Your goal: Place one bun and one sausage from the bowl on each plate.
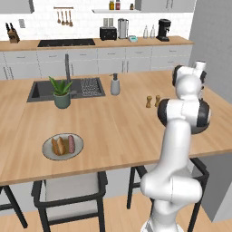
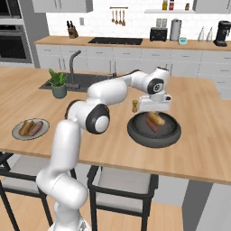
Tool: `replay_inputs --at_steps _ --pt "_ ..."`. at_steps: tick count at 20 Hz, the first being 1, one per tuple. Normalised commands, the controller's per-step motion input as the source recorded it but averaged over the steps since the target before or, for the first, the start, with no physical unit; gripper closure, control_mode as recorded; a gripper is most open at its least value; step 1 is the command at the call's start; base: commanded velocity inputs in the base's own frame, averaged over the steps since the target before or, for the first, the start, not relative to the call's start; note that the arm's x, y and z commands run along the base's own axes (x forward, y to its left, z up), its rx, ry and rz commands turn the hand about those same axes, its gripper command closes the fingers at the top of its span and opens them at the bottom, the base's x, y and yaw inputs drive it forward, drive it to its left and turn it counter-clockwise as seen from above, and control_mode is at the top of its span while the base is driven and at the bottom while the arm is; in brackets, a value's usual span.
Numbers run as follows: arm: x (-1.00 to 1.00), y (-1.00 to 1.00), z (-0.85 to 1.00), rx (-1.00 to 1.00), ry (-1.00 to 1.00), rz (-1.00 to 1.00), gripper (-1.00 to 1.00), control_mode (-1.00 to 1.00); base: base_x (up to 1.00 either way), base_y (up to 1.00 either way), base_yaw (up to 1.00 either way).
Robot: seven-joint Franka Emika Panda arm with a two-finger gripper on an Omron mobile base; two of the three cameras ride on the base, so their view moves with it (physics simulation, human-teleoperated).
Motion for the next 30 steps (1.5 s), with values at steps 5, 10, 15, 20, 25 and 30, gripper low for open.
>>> replay_inputs --at_steps 5,10,15,20,25,30 --pt "-1.00 0.94 0.16 -0.08 -0.02 -0.04 1.00 -1.00 0.00 0.00 0.00" --pt "-0.73 1.00 0.01 -0.11 0.00 -0.09 1.00 -1.00 0.00 0.00 0.00" --pt "-0.30 1.00 0.00 -0.13 0.00 -0.14 1.00 -1.00 0.00 0.00 0.00" --pt "-0.21 0.84 0.03 -0.01 0.00 -0.21 1.00 -1.00 0.00 0.00 0.00" --pt "-0.04 0.21 0.29 0.00 0.00 -0.17 1.00 -1.00 0.00 0.00 0.00" --pt "-0.15 0.30 0.41 0.01 0.00 -0.19 1.00 -1.00 0.00 0.00 0.00"
